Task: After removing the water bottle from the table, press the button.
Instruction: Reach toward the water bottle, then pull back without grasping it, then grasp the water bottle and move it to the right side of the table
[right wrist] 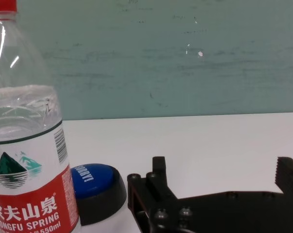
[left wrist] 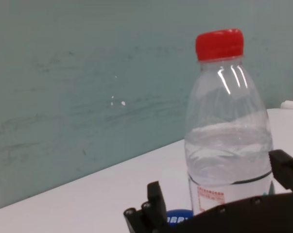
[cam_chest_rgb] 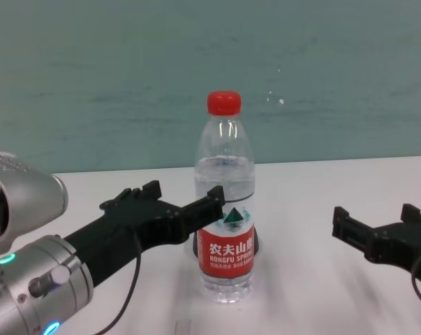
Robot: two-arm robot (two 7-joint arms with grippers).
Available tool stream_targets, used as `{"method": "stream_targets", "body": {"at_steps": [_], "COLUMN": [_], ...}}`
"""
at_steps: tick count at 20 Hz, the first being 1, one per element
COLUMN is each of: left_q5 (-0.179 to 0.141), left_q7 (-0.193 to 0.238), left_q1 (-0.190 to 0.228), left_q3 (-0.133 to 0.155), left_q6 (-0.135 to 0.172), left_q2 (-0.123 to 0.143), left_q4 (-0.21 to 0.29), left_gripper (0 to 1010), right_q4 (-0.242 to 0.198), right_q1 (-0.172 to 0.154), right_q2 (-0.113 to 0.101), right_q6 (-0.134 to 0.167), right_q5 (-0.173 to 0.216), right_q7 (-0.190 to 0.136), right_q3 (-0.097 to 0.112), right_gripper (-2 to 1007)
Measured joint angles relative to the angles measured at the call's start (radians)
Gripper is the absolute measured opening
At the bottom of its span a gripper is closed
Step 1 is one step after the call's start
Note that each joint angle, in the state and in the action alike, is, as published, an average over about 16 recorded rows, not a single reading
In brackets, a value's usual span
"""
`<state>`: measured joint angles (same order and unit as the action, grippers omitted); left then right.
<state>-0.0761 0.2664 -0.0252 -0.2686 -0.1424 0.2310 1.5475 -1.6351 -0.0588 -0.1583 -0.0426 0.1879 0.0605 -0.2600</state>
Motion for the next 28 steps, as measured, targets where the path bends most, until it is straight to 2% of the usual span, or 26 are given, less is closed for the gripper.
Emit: {"method": "stream_targets", "body": {"at_steps": [5,11,21,28], "left_q5": [0.0,-0.002,-0.008,-0.01], "left_q7": [-0.004,-0.013,-0.031,-0.026], "left_q1": [0.004,0.029,0.079,0.076], "left_q3": [0.002,0.019,0.08,0.124], "left_q6": [0.002,0.002,-0.01,-0.022], "left_q2": [0.002,0.01,0.035,0.057], "left_q4": [0.006,0.03,0.072,0.06], "left_gripper": [1003,1003,1003,1003], "right_q4": [0.0,0.0,0.0,0.0], "right_q1": [0.0,0.0,0.0,0.0], "right_q2": [0.0,0.0,0.0,0.0], "right_q6": [0.0,0.0,0.0,0.0], "right_q5": [0.0,0.0,0.0,0.0], "right_q7": [0.0,0.0,0.0,0.0], "right_q3": [0.0,0.0,0.0,0.0], "right_gripper": [1000,1000,1000,1000]}}
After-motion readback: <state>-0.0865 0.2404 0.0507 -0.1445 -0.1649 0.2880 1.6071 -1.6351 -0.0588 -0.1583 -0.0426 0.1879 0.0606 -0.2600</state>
